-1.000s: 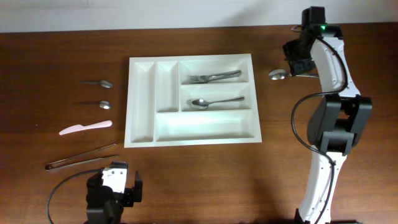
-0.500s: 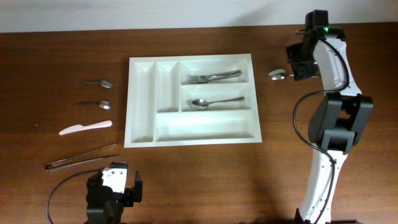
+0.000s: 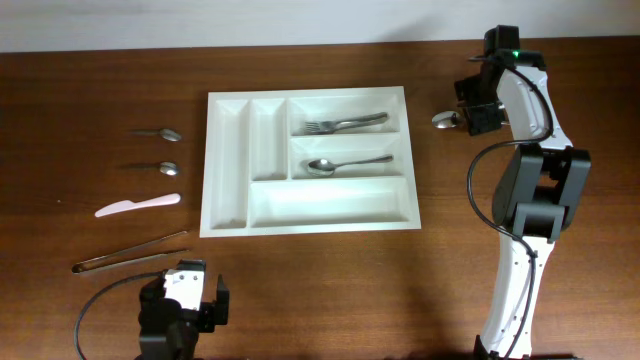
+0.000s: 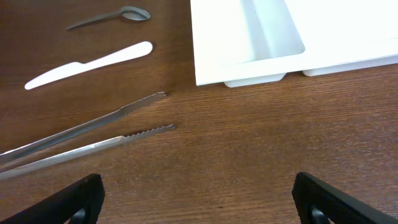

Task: Pack container
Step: 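Lower the right gripper onto the remaining spoon on the right, then close the right gripper on the spoon handle and lift it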

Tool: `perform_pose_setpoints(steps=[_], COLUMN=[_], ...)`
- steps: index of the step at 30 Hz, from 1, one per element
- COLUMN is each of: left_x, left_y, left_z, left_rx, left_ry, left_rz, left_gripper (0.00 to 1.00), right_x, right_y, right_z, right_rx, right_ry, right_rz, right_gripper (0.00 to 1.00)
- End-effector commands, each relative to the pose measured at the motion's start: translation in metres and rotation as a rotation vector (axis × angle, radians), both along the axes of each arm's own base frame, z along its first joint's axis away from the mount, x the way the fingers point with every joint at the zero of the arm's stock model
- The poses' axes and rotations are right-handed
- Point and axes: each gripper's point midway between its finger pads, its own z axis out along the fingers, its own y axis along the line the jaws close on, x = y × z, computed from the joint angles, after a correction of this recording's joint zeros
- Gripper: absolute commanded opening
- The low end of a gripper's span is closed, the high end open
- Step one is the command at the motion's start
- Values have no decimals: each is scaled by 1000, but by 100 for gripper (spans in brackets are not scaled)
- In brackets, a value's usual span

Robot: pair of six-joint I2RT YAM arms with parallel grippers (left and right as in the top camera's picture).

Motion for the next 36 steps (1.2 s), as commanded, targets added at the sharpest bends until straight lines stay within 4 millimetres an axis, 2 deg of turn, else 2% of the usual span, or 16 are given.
perform_pose_setpoints(steps=[1,5,13,19,22,26,30,31,32,36], left_x=[0,0,0,0,0,0,0,0,0,0], left_y=[-2,-2,-2,-2,-2,-2,-2,-2,-2,-2], left_z=[0,0,0,0,0,0,0,0,0,0], left_rx=[8,8,8,8,8,8,8,8,8,8], left_ry=[-3,-3,-3,-3,-3,-3,-3,-3,-3,-3], left_rz=[-15,-15,-15,-15,-15,-15,-15,-15,-15,-15], left_gripper=[99,99,99,99,99,99,99,99,99,99], right_x=[1,2,-10,-13,-13,-13,-15,-18,-19,-24], right_y=[-3,-5,-7,-4,-3,-1,-1,0,0,0], right_z=[-7,-9,-37,-47,-47,-47,-47,-48,-48,-49], right_rx=[-16,-19,12,42,42,33,30,31,30,27], right_ry=[4,2,76,95,94,92,99,110,114,133], right_rz=[3,0,-6,-2,14,72,100,103,110,136], right_gripper=[79,79,77,68,56,26,15,7,4,4])
